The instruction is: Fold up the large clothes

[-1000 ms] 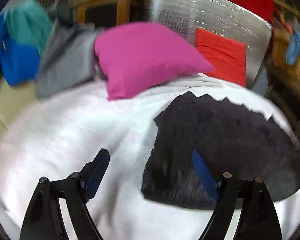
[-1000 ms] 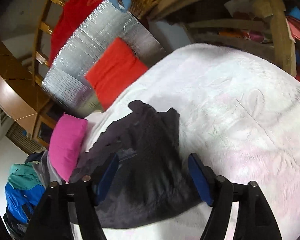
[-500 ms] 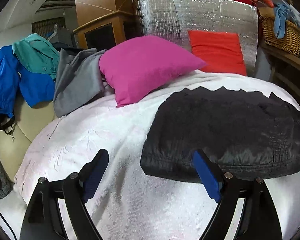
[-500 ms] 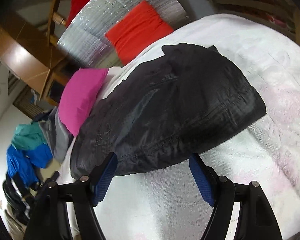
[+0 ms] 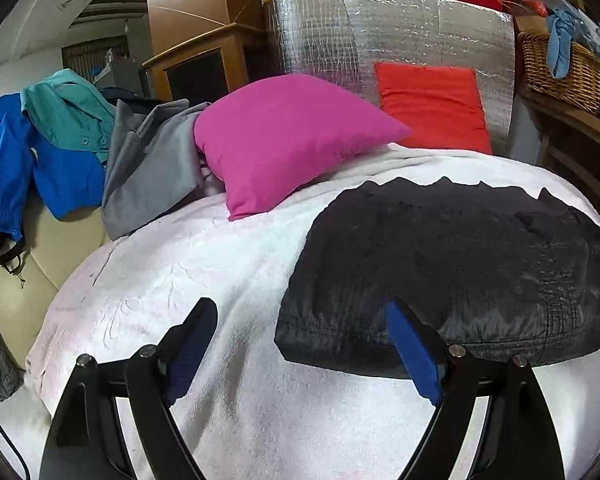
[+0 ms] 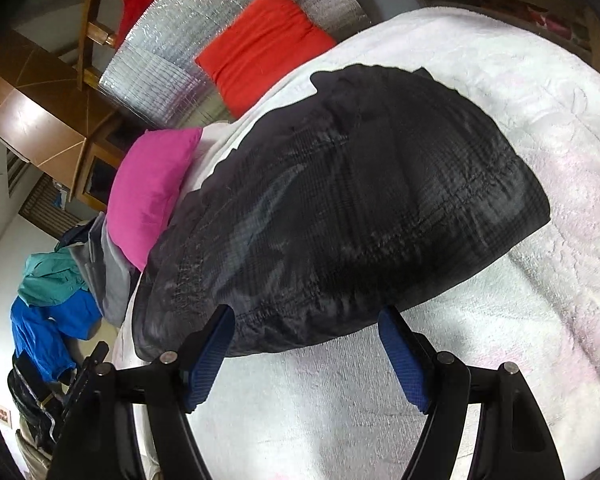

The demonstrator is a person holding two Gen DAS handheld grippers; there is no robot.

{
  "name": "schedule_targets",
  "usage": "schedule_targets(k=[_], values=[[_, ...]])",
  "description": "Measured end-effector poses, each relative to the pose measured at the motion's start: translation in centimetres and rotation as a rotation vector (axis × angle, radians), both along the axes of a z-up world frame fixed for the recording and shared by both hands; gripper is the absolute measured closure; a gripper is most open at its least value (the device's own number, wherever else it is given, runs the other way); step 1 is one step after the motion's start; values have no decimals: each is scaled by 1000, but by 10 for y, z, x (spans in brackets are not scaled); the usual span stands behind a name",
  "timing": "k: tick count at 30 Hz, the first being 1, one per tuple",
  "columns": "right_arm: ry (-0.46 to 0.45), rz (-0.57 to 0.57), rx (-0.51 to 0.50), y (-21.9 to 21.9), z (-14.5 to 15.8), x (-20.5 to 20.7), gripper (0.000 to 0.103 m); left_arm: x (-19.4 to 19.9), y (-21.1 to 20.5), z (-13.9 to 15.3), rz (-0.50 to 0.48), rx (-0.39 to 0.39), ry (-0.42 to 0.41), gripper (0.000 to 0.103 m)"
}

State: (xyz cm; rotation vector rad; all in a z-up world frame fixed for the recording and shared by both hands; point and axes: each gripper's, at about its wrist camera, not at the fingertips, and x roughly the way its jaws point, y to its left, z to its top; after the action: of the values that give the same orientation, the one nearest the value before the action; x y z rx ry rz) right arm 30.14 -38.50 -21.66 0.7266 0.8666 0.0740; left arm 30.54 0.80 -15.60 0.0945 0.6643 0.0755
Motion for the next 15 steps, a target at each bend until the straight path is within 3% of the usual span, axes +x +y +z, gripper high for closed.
schedule_targets(k=[2, 4, 7, 10, 12, 15], values=[[13, 13, 11, 0, -3, 1, 26, 1, -2, -3, -16, -7, 19, 16], [25, 19, 28, -1, -5, 1, 26, 5, -3, -10, -57, -62, 80, 16], [41, 13, 61, -6, -9, 0, 26, 17, 5, -30, -125, -274, 254, 16], [56, -8, 96, -12, -14, -3, 26, 27, 25, -55, -117, -561, 410, 16], [71, -29, 124, -18, -18, -5, 26, 31, 35, -66, -66, -637, 451, 16], [93, -67, 149, -25, -24, -6, 26, 36, 46, -77, 21, -687, 470, 16]])
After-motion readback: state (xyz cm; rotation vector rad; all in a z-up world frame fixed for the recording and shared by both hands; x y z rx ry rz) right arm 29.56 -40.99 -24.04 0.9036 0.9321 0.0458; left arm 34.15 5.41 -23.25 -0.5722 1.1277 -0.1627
